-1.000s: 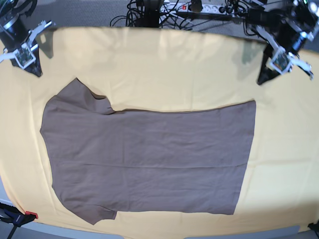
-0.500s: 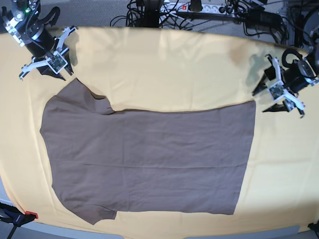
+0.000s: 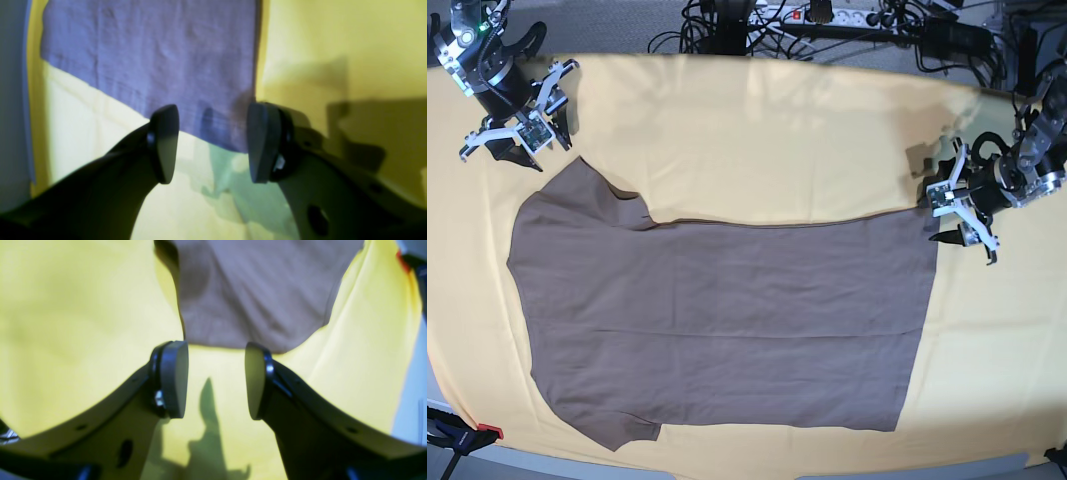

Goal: Fold the T-shirt properly
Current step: 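Lower both grippers to the shirt's shoulder and hem corners and grasp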

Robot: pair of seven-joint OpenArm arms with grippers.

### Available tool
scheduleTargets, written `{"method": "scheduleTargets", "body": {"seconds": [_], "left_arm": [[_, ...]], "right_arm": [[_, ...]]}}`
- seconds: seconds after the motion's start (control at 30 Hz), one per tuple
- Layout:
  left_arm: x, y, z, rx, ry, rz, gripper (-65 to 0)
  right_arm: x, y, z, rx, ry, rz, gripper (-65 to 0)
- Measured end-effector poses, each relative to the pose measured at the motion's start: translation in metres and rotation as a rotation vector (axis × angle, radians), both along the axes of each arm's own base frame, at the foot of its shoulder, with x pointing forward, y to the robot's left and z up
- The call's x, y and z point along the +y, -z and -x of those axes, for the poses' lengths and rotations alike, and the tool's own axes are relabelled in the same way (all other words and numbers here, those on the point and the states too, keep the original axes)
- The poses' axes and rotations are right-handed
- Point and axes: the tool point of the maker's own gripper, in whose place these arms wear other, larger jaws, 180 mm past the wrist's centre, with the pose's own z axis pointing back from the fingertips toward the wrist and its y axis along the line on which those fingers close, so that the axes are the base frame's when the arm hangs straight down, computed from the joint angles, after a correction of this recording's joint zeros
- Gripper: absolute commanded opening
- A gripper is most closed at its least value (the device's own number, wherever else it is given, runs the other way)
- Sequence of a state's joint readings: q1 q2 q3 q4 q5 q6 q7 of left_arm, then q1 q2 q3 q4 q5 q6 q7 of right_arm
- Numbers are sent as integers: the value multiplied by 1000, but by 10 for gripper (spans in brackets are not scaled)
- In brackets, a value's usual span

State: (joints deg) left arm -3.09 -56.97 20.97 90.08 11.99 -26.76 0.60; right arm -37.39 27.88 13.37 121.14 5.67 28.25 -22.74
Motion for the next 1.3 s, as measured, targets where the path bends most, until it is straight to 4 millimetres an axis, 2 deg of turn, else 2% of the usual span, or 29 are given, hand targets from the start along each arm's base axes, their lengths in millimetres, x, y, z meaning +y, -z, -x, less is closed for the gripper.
{"method": "scheduleTargets", "body": {"seconds": [0.13,0.27,0.4,0.53,0.73,0.87,1.0,1.03,1.07,1.17,1.3], "left_arm": [[-4,-4,-13,-45,3,-1,-453],[-6,-12,-21,-66,4,4,-467],[-5,-16,-25,-78,2,1,-642],[-6,-16,-25,-73,-3,14,-650],[-8,-17,-25,-63,-18,45,-650],[-9,-17,-25,-63,-18,48,-650],[-9,-17,-25,-61,-20,46,-650],[-8,-17,-25,-61,-20,46,-650],[-8,-17,-25,-61,-20,46,-650],[-8,-17,-25,-61,-21,45,-650],[-8,-19,-26,-62,-24,48,-650]], "right_arm": [[-14,18,-14,25,15,-7,-350],[-21,29,-21,51,17,-12,-345],[-30,33,-31,63,15,-34,-345],[-31,43,-31,112,-22,-43,-271],[2,49,-21,152,-133,-106,-271],[1,53,-33,97,-88,-30,-271],[10,54,-42,74,-120,21,-276],[9,54,-43,69,-117,35,-301],[8,53,-46,61,-118,48,-359],[-3,51,-53,48,-56,85,-635],[-22,48,-57,53,-32,148,-650]]}}
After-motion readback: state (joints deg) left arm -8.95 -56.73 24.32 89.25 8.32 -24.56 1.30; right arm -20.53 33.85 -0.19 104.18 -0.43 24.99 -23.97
